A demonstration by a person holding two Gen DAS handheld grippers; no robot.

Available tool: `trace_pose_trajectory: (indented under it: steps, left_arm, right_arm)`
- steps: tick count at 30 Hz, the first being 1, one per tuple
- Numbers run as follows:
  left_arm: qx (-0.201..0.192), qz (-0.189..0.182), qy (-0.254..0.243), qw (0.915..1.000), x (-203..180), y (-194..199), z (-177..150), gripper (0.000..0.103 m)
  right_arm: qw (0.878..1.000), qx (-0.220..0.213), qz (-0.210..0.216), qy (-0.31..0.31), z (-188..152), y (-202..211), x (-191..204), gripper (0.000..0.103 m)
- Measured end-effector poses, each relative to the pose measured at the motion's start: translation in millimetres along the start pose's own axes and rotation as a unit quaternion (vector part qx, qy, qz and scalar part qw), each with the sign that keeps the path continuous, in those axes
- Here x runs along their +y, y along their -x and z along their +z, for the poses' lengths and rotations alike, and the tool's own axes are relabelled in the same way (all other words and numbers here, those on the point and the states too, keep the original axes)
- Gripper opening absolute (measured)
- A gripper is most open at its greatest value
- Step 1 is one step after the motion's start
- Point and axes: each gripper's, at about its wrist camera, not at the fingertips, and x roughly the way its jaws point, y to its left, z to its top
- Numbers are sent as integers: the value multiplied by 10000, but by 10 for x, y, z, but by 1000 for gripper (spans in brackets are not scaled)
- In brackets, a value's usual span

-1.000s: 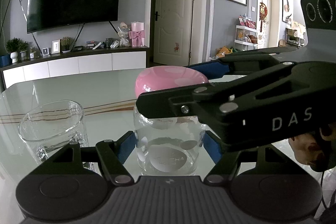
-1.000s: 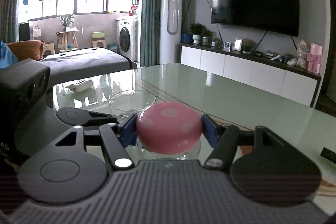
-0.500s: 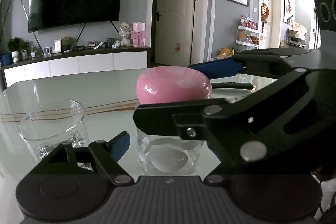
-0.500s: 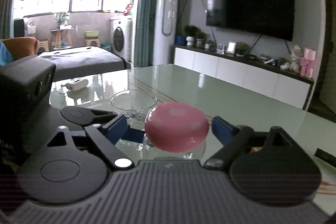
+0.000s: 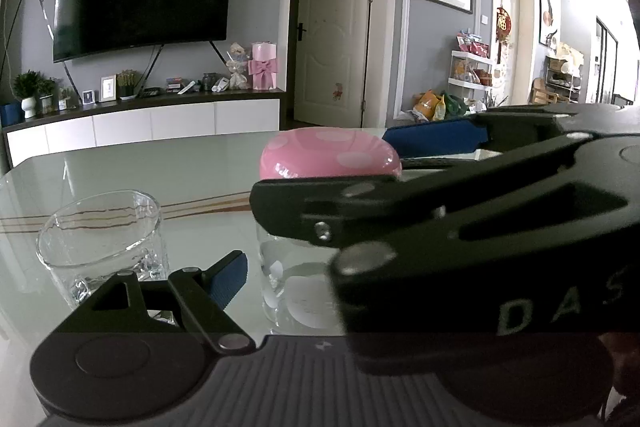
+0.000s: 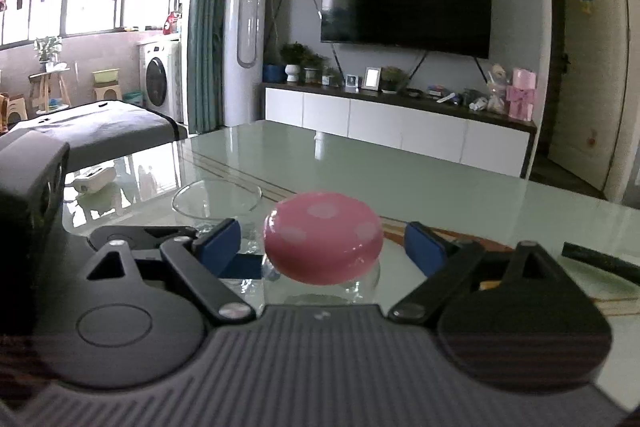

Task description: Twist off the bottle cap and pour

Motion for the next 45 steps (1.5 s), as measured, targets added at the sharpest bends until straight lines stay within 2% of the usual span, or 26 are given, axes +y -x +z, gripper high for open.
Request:
trace_pose_trajectory:
  steps: [3, 8, 14, 20, 29, 45]
  left_arm:
    - [-7, -5, 3, 10000, 6, -3, 7, 85]
    - [-11, -18, 5, 10000, 15, -2, 10, 85]
    - [2, -19, 13, 10000, 26, 2, 8, 80]
    - [23, -13, 10, 10000, 29, -4, 15, 75]
    - [32, -22, 11, 10000, 38, -9, 16, 74]
    - [37, -33, 16, 10000, 64, -21, 30, 74]
  right_arm:
    - [9999, -1, -148, -11, 0, -29, 23, 89]
    - [9996, 27, -252, -84, 19, -69, 31, 80]
    - [9997, 22, -245, -84, 44, -78, 46, 75]
    - [9997, 103, -226, 45, 61, -92, 75, 67]
    - [9997, 159, -109, 158, 93, -100, 64, 66]
    - [9980, 197, 465, 380, 136, -89, -87, 66]
